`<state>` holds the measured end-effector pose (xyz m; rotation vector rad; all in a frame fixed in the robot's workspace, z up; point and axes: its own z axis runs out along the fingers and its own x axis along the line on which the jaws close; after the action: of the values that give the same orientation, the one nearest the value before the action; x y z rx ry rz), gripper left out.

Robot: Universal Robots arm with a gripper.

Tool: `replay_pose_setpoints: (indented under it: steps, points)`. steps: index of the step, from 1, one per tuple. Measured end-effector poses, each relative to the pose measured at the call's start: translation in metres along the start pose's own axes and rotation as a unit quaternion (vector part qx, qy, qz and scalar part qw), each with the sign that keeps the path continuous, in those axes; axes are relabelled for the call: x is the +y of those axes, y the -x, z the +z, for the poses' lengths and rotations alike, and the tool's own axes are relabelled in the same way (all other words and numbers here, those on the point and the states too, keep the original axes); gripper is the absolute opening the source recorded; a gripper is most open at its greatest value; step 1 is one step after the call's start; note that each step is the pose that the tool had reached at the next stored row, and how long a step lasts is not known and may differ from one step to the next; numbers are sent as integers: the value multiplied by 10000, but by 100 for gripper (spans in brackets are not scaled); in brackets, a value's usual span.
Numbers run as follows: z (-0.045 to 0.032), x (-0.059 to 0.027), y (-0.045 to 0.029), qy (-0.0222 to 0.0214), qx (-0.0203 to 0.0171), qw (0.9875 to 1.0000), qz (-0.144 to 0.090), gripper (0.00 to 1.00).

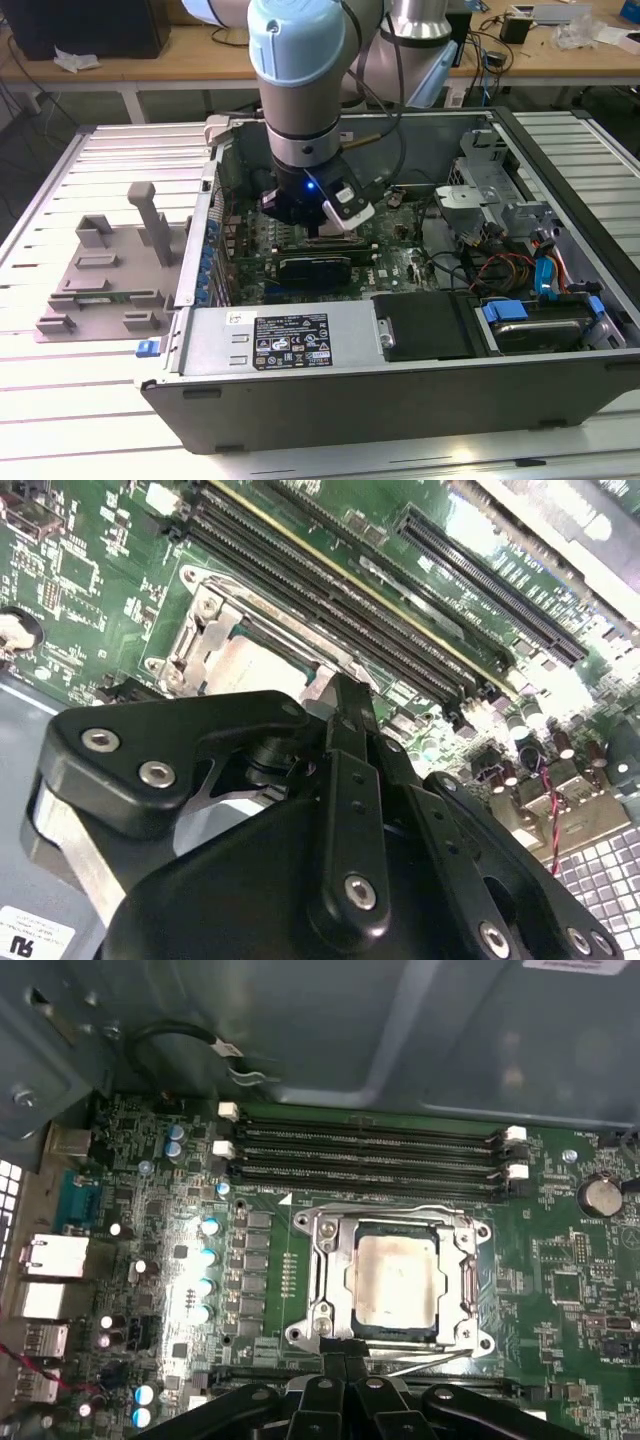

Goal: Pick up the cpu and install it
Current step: 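Install the second cpu locking lever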

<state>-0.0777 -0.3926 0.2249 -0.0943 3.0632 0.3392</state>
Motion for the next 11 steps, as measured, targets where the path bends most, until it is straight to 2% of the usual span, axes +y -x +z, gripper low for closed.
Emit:
replay_pose_setpoints:
  steps: [5,7,11]
  points:
    - [-6,-48,-3,0,9,10000,10,11]
    - [7,-51,-6,-4,-3,10000,65,11]
    - [39,-58,-21,-21,-56,9995,315,11]
